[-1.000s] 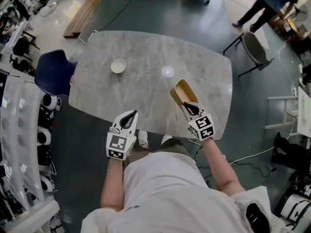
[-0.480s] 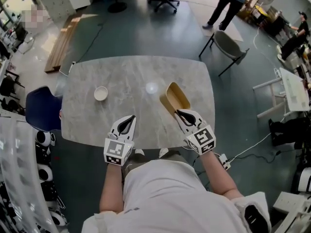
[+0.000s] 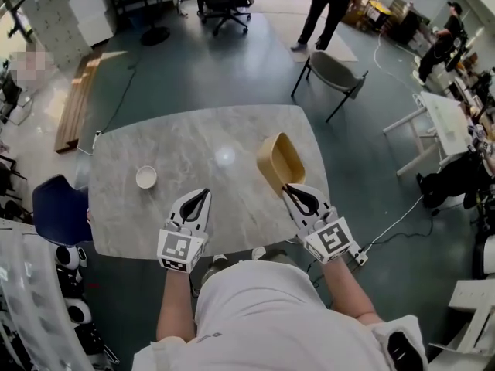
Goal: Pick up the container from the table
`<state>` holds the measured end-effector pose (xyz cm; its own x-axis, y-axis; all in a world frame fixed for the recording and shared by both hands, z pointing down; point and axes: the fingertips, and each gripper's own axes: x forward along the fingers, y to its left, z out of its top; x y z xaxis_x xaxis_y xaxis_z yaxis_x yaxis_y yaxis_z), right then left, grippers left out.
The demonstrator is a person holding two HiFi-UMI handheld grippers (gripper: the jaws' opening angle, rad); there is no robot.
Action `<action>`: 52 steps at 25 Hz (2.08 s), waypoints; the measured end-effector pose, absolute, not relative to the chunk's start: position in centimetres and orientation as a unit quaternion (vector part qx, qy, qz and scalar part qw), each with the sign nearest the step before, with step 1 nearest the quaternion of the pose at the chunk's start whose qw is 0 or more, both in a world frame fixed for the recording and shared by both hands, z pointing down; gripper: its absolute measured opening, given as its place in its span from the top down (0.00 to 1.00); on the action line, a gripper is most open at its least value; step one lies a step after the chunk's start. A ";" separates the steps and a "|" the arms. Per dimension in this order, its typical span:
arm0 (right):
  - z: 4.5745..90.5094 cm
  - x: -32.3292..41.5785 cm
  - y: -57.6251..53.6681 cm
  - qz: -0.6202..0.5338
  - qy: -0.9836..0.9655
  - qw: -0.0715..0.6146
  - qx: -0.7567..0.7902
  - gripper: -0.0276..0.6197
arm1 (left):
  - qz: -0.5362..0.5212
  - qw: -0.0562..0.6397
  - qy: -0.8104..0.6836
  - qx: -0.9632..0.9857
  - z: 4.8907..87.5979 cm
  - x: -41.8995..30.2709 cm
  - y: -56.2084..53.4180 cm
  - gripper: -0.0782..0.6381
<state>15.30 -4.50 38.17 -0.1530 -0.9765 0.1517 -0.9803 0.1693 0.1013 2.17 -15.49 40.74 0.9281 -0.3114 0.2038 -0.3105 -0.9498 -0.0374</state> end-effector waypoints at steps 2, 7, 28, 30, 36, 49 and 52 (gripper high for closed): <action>37.5 15.6 -3.8 -0.002 -0.751 0.084 0.655 0.91 | -0.097 0.009 0.147 -0.984 40.1 2.7 -15.4 0.89; 36.2 16.6 -2.1 -0.021 -0.733 0.072 0.676 0.91 | -0.087 0.021 0.126 -0.988 38.9 4.3 -14.9 0.89; 36.7 17.6 -0.4 -0.022 -0.707 0.050 0.705 0.91 | -0.083 0.038 0.107 -0.990 38.2 5.4 -13.6 0.89; 36.8 17.5 -0.4 -0.018 -0.712 0.046 0.700 0.91 | -0.084 0.035 0.110 -0.990 38.2 5.3 -13.4 0.89; 36.7 17.2 -0.3 -0.017 -0.715 0.050 0.697 0.91 | -0.086 0.031 0.116 -0.989 38.5 4.7 -13.0 0.89; 37.3 16.7 0.5 -0.010 -0.720 0.053 0.691 0.91 | -0.089 0.032 0.121 -0.988 38.7 4.1 -11.6 0.89; 37.5 16.7 0.8 -0.006 -0.720 0.055 0.692 0.91 | -0.087 0.030 0.121 -0.988 38.8 4.0 -11.4 0.89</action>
<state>16.67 0.75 37.51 -0.0368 -0.9969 0.0697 -0.9955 0.0427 0.0848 3.95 -11.38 38.78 0.9553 -0.2449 0.1657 -0.2345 -0.9688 -0.0801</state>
